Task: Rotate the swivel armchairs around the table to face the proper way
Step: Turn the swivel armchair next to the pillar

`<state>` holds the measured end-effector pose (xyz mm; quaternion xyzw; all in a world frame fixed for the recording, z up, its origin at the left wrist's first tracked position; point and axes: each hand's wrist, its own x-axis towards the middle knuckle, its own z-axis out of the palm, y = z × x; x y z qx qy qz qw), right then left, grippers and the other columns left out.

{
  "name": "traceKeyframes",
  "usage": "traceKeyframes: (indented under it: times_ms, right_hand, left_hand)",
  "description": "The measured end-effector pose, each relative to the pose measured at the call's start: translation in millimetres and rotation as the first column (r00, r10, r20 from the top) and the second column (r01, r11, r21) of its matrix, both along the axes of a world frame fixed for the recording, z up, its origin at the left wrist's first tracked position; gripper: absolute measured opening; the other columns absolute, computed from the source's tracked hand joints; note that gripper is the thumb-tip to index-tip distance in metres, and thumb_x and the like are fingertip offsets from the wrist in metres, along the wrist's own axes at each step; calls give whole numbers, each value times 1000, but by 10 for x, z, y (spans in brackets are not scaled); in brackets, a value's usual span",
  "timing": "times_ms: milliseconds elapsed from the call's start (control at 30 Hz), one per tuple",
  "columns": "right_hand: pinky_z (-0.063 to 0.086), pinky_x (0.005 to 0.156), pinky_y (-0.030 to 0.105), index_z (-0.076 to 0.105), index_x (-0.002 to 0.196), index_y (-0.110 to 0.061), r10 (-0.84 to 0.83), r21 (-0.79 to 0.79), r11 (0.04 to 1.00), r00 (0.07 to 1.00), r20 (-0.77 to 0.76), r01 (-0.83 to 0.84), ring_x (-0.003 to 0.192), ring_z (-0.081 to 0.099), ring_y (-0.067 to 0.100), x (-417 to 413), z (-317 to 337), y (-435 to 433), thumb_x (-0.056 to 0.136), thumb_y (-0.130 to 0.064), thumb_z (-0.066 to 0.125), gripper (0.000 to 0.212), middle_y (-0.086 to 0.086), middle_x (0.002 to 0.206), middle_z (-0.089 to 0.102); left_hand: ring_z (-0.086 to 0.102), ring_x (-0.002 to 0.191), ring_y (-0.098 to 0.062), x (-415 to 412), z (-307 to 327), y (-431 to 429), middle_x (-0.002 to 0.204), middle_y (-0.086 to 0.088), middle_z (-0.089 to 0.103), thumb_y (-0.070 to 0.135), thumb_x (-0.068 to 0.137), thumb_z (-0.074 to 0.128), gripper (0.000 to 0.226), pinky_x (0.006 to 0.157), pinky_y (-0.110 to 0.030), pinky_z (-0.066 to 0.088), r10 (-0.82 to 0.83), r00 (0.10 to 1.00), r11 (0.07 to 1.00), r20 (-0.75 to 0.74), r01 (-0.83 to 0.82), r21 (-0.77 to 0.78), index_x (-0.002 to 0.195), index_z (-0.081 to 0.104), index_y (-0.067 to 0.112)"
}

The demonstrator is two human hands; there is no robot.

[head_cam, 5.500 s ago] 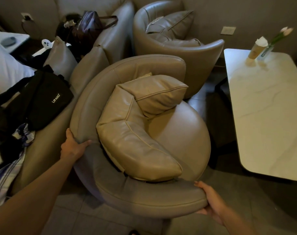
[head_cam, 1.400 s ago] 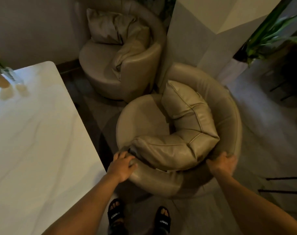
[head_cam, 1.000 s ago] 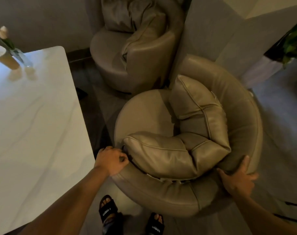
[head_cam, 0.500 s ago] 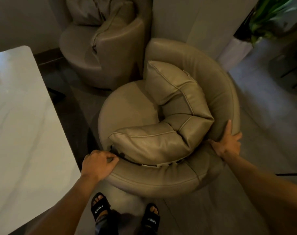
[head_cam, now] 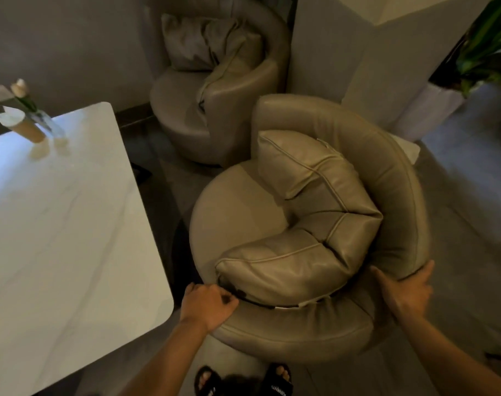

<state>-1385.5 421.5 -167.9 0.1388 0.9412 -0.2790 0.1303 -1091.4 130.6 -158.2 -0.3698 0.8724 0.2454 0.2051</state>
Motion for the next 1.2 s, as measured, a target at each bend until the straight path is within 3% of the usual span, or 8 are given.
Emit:
traceKeyframes:
  times_ms: [67, 167, 333, 533, 767, 933, 1100, 1200]
  right_hand:
    - [41, 104, 63, -2, 159, -31, -11, 44, 999, 1000, 21, 10, 128, 44, 57, -22, 6, -64, 67, -52, 87, 129, 34, 149, 35]
    - [42, 102, 63, -4, 159, -30, -24, 109, 994, 999, 28, 21, 125, 47, 59, -65, -37, -51, 70, -52, 85, 128, 34, 148, 34]
    - [42, 104, 59, -8, 160, -24, 28, 122, 992, 999, 32, -32, 125, 48, 56, -112, -61, -20, 77, -50, 80, 124, 36, 148, 34]
    - [42, 105, 57, -11, 160, -24, 87, 100, 991, 996, 12, -88, 128, 48, 52, -238, -72, 31, 81, -48, 77, 121, 33, 149, 36]
    - [40, 109, 55, -8, 160, -21, 153, 66, 986, 988, -16, -151, 136, 43, 49, -472, -118, 70, 80, -46, 78, 120, 32, 152, 36]
    - [39, 109, 55, -9, 160, -23, 225, 80, 972, 974, -20, -223, 135, 43, 50, -776, -147, 95, 80, -47, 78, 121, 33, 151, 37]
    - [36, 113, 58, -13, 159, -29, 293, 39, 955, 956, 30, -294, 140, 37, 50, -1109, -107, 91, 79, -47, 80, 124, 30, 157, 29]
    - [35, 114, 57, -11, 159, -29, 350, -37, 937, 936, 36, -349, 141, 35, 49, -1180, -16, 160, 76, -56, 80, 126, 27, 160, 27]
  left_hand:
    - [62, 107, -17, -95, -34, -95, 104, 4, 75, 63, 84, 44, 42, 113, -36, 31, -68, 997, 997, 23, 67, 38, 94, 75, 36]
    - [60, 108, -21, -93, -119, -141, 114, 1, 69, 60, 86, 47, 36, 100, -36, 45, -98, 994, 980, 58, 86, 182, 104, 61, 33]
    - [61, 117, -19, -53, -170, -97, 128, 8, 68, 63, 89, 45, 40, 91, -31, 50, -71, 997, 976, 41, 61, 210, 124, 61, 52]
    - [64, 106, -19, -68, -224, 8, 115, 11, 73, 69, 83, 41, 32, 84, -32, 52, -26, 999, 985, 40, 19, 170, 99, 67, 61]
    - [65, 99, -19, -118, -203, 270, 106, 7, 74, 67, 85, 39, 42, 87, -38, 54, 28, 999, 989, 25, -32, 147, 98, 74, 47]
    - [65, 96, -21, -163, -172, 601, 97, 7, 74, 67, 83, 37, 39, 86, -40, 54, 52, 999, 984, 6, -52, 169, 84, 73, 53]
    - [67, 94, -22, -272, -194, 952, 93, 5, 74, 58, 88, 40, 38, 84, -38, 55, 98, 995, 980, -14, -94, 174, 92, 74, 42]
    - [67, 100, -22, -318, -164, 1048, 105, 4, 75, 56, 91, 42, 36, 85, -34, 54, 103, 994, 977, -33, -95, 189, 102, 74, 40]
